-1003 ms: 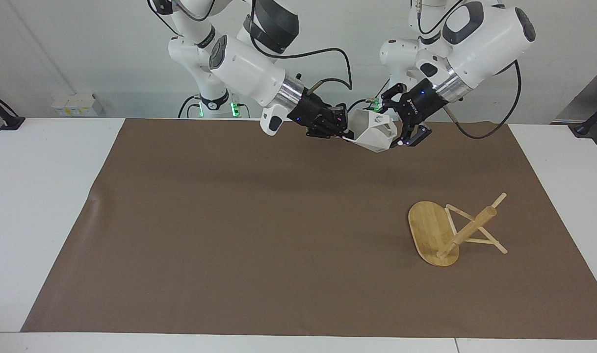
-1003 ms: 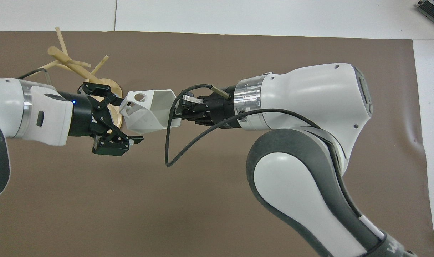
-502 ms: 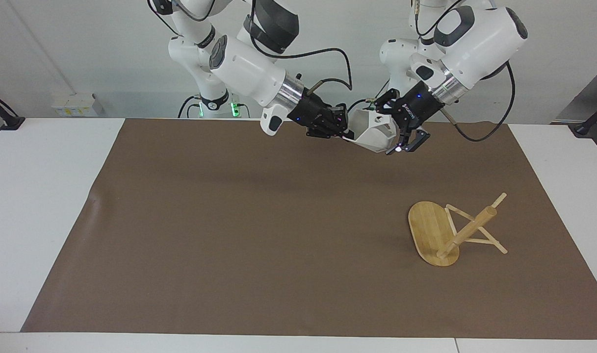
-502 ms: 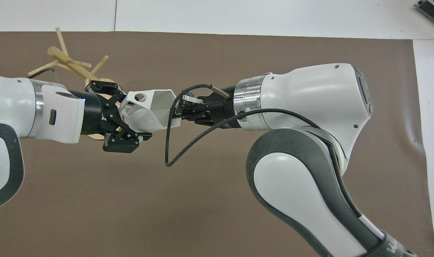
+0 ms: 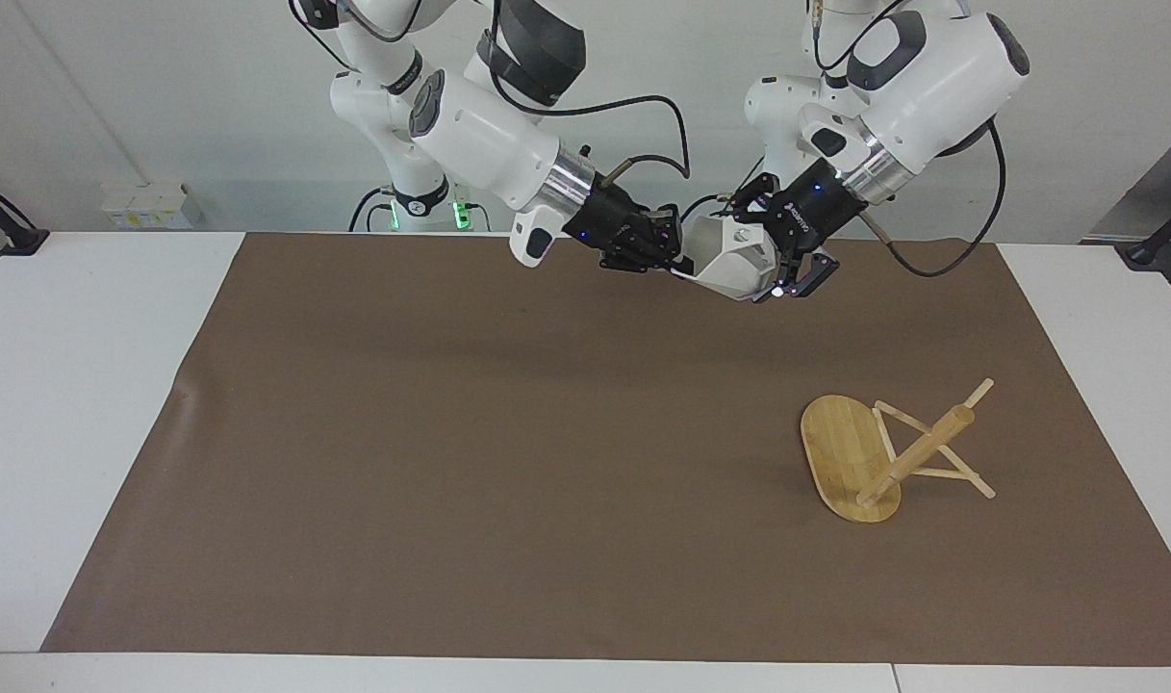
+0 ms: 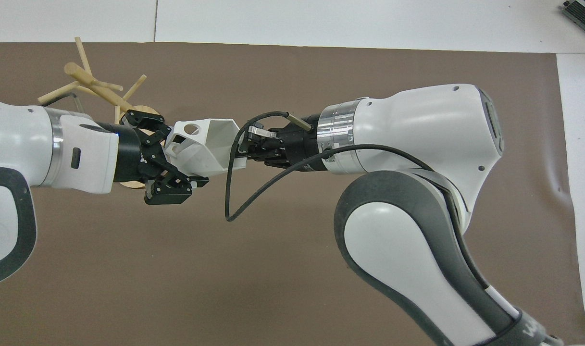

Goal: Hang cup on rack
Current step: 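Close the left gripper on the cup held by the right gripper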

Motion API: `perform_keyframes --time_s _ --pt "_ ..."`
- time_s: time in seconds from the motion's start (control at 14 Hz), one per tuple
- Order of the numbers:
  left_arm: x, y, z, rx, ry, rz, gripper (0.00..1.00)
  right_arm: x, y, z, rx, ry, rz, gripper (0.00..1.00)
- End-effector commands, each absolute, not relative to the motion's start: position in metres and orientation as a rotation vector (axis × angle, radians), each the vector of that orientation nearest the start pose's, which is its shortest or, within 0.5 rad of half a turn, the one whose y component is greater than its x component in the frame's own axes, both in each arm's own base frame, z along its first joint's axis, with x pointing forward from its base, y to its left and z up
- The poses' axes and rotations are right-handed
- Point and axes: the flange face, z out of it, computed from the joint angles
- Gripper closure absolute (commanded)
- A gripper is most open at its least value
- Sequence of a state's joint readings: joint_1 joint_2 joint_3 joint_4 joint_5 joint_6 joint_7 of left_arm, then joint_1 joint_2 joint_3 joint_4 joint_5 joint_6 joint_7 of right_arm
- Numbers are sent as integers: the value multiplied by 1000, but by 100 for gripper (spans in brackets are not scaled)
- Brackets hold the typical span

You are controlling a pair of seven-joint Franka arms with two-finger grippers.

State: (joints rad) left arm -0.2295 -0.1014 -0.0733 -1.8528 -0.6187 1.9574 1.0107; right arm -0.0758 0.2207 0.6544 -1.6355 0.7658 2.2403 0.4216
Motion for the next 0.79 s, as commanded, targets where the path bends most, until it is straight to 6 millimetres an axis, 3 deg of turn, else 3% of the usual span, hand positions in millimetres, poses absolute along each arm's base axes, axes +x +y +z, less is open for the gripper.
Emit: perform_keyframes --time_s 0.0,0.57,0.72 --pt "515 -209 593 -2979 1888 -691 100 557 347 571 -2188 303 70 100" --pt "514 -205 596 -2982 1870 -698 100 556 347 572 -2191 293 63 100" --pt "514 -205 596 -3001 1847 -692 100 555 348 572 -2191 293 65 78"
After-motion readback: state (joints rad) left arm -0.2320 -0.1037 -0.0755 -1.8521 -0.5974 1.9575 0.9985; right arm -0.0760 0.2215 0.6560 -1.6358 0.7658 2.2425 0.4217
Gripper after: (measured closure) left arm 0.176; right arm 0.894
